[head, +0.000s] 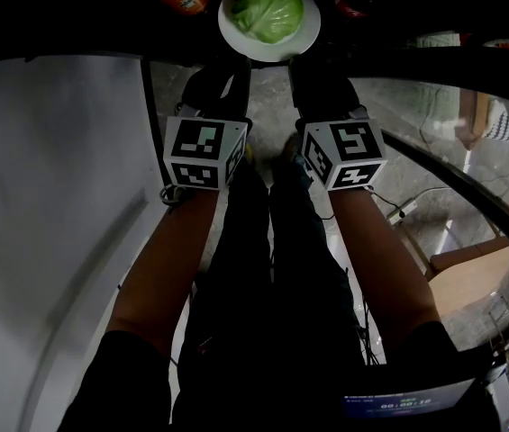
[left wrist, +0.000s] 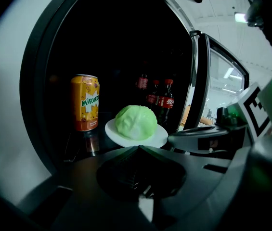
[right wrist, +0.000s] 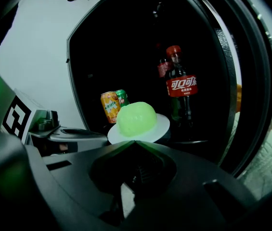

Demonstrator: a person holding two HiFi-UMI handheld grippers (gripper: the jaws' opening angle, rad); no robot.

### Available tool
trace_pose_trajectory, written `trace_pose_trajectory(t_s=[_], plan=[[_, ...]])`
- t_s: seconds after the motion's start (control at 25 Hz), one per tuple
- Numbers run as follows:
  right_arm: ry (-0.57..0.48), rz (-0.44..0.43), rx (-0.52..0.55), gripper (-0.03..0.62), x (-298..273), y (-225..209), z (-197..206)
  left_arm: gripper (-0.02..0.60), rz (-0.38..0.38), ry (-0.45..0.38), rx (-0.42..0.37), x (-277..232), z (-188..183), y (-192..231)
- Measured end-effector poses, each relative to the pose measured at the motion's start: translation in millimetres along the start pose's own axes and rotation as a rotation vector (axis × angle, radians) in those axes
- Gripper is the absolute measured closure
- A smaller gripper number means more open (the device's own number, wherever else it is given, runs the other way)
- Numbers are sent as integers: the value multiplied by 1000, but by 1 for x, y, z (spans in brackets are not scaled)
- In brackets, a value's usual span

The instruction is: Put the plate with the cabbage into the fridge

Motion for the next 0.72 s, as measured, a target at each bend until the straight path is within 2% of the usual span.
trace_pose_trajectory(t_s=[0.28, 0.72], plan=[[-1, -6, -6, 588, -9, -6, -5, 578, -4, 5, 7, -8, -7, 6], [7, -13, -27, 588, -29, -17, -17, 578, -19, 61, 56, -25, -22, 17]])
Point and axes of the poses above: the fingertips, and each gripper's own axes: x backward along the fingers, y to its left, z out of its underside, the point moved 7 cm from there along x, backward along the fingers, and after that the axes turned 4 degrees about x, right-handed, at the moved point
